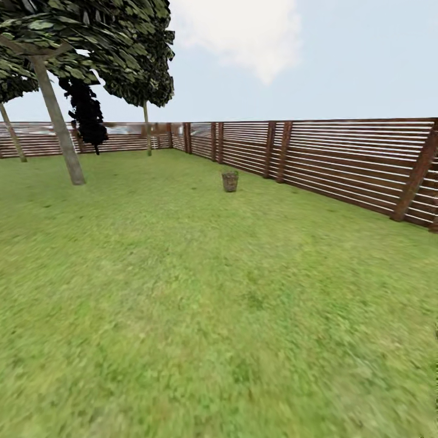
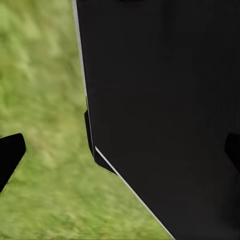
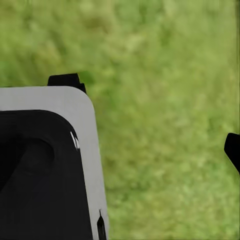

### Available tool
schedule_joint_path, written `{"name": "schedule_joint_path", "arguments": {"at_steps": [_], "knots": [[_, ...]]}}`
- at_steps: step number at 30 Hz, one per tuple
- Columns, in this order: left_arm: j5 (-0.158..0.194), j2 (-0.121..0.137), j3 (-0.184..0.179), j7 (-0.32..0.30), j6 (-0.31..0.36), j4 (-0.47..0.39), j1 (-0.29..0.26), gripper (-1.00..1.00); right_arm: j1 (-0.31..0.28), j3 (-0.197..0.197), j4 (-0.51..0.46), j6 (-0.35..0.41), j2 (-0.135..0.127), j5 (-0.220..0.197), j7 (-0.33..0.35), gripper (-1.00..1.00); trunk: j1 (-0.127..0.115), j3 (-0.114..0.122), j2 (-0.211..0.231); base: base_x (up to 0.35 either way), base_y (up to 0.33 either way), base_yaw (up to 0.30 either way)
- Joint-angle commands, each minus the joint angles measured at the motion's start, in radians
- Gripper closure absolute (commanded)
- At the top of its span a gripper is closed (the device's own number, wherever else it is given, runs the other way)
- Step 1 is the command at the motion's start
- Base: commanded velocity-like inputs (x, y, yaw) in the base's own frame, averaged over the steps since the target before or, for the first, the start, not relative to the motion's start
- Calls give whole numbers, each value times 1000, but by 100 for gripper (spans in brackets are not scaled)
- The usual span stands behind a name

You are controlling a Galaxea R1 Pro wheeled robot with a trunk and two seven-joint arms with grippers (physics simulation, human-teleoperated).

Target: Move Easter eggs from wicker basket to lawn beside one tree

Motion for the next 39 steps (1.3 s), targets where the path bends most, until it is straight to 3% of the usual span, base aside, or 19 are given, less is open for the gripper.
{"name": "schedule_joint_path", "arguments": {"at_steps": [1,7,9,12,15,18,21,24,26,30,32,34,35,36,37,39], "knots": [[-3,0,0,-3,-2,-2,1,-100,-2,0,5,-8,0,-8,1,-100,1,-1,0,340,0,-292],[0,3,0,-3,-2,-3,1,-100,-2,-3,5,-7,0,-9,-2,-100,1,-1,0,340,0,-203],[39,7,6,-2,0,-41,1,-100,-2,-5,-7,-6,-8,-11,-5,-100,1,-1,0,340,0,-31],[137,12,13,-3,4,-78,1,-100,-2,-6,-25,-5,-10,-23,-6,-100,1,-1,0,340,0,-10],[195,8,10,1,7,-85,1,-100,-2,0,-29,-3,-10,-83,-3,-100,1,-1,0,340,0,-2],[205,6,7,4,17,-85,1,-100,-2,12,-32,-3,-5,-88,-3,-100,1,-1,0,321,0,-1],[208,5,7,5,26,-85,1,-100,-2,38,-34,-8,8,-41,-9,-100,1,-1,0,284,0,0],[214,3,10,6,24,-91,1,-100,-2,36,-33,-11,67,-42,-26,-100,1,-1,0,329,34,0],[217,-1,11,3,24,-102,1,-100,-2,37,-34,-13,87,-47,-41,-100,1,-1,0,338,74,0],[219,-5,12,4,51,-183,-1,-100,-2,35,-79,-14,90,-56,-51,-100,1,-1,0,340,40,0],[220,-7,14,6,98,-270,-16,-100,-2,34,-201,-2,71,-52,-73,-100,1,-1,0,343,9,0],[221,-8,15,7,238,-391,-57,-100,-2,40,-355,42,51,-43,-95,-100,1,-1,0,343,4,0],[222,-8,15,10,384,-514,-97,-100,-2,41,-490,128,33,-26,-102,-100,1,-1,0,343,2,0],[223,-4,20,11,527,-671,-144,-100,-2,41,-694,321,9,9,-104,-100,1,-1,0,344,1,0],[224,-2,33,11,565,-740,-163,-100,-2,39,-801,432,0,20,-103,-100,1,-1,0,344,0,0],[222,1,94,12,609,-861,-187,-100,-2,36,-984,610,-10,23,-101,-100,1,-1,0,344,0,0]]}}
